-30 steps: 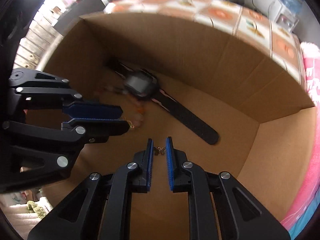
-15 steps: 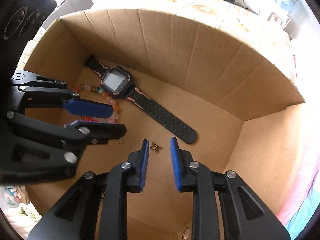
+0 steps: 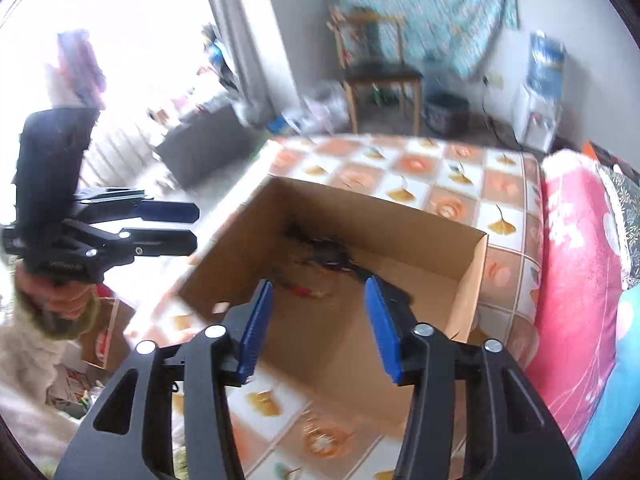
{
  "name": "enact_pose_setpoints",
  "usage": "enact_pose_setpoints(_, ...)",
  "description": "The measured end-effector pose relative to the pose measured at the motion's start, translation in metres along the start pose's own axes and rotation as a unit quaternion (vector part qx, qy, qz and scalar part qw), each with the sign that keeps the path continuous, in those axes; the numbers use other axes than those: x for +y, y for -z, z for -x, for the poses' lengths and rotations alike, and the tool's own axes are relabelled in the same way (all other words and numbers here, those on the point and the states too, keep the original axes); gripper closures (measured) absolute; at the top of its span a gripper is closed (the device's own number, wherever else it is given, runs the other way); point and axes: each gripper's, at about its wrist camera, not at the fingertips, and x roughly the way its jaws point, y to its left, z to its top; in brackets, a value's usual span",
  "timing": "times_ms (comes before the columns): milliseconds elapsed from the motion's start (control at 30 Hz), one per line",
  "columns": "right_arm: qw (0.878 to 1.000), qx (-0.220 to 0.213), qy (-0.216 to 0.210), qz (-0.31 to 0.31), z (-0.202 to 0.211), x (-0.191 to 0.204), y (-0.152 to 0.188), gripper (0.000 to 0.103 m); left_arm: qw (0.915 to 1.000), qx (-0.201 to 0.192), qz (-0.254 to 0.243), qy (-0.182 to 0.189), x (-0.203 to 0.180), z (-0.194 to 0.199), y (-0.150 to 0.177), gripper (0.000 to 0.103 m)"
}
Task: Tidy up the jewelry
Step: 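Lower the earring into the box and open the left tool, then withdraw the left tool from the box to the gold hoop earring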
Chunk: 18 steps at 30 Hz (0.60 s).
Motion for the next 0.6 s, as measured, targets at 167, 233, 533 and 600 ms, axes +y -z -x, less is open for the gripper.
enact_pose_setpoints(167, 0.999, -0.028, -0.041, -0.023, 0.023, 0.034, 0.069, 0.051, 0.9988, -0.032, -0.006, -0.037, -0.008, 0.036, 0.063, 0.04)
enact_pose_setpoints(233, 0.998, -0.024, -0.038, -0.039, 0.014, 0.038, 0.095, 0.051, 0.9978, -0.029, 0.005, -0.059, -0.008, 0.037, 0.09, 0.04)
enact_pose_setpoints(533, 0.992, 0.066, -0.017, -0.103, -0.066, 0.043, 0.182, 0.064, 0.9958, 0.033, 0.045, -0.072, -0.013, -0.023, 0.186, 0.041)
enact_pose_setpoints(600, 0.991, 0.076, 0.003, -0.108, -0.08, 0.041, 0.189, 0.07, 0.9961, 0.036, 0.033, -0.073, -0.022, -0.035, 0.194, 0.041)
